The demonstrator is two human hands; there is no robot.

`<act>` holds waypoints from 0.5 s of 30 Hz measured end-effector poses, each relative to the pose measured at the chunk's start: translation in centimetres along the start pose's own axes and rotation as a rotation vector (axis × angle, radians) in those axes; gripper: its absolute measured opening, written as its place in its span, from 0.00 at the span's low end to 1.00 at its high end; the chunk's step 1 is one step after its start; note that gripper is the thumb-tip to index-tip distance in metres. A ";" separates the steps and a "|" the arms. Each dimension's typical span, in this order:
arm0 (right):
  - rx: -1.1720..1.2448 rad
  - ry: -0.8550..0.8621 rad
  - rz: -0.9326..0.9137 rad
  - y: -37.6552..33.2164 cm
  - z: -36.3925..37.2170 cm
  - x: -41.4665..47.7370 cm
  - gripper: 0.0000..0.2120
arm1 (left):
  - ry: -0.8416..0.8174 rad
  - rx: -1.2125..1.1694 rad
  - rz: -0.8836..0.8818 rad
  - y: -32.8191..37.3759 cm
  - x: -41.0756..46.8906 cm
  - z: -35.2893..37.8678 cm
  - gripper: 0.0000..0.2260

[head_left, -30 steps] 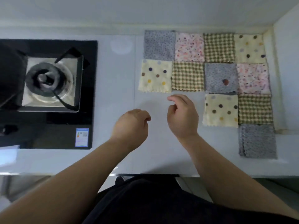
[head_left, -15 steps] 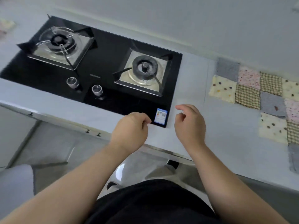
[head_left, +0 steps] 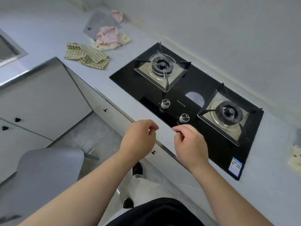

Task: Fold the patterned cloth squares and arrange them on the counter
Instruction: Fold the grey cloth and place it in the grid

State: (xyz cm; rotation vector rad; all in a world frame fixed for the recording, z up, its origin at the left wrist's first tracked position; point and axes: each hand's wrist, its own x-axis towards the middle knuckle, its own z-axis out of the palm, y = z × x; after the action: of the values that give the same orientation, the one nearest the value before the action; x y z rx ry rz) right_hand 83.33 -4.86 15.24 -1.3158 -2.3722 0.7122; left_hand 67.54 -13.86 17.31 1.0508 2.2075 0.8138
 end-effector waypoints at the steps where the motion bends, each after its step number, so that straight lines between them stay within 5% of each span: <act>1: 0.003 -0.016 -0.012 -0.9 1.1 1.3 0.14 | 0.024 0.000 -0.012 -1.0 0.9 -1.1 0.14; 15: 0.052 -0.279 -0.282 -16.2 12.7 23.8 0.13 | 0.263 0.019 -0.225 -10.2 18.8 -17.3 0.12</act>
State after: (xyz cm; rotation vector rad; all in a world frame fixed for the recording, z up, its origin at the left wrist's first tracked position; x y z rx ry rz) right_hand 53.42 4.96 15.30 -0.8813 -2.6633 0.9105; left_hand 40.55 -8.67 17.23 0.7185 2.5019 0.8705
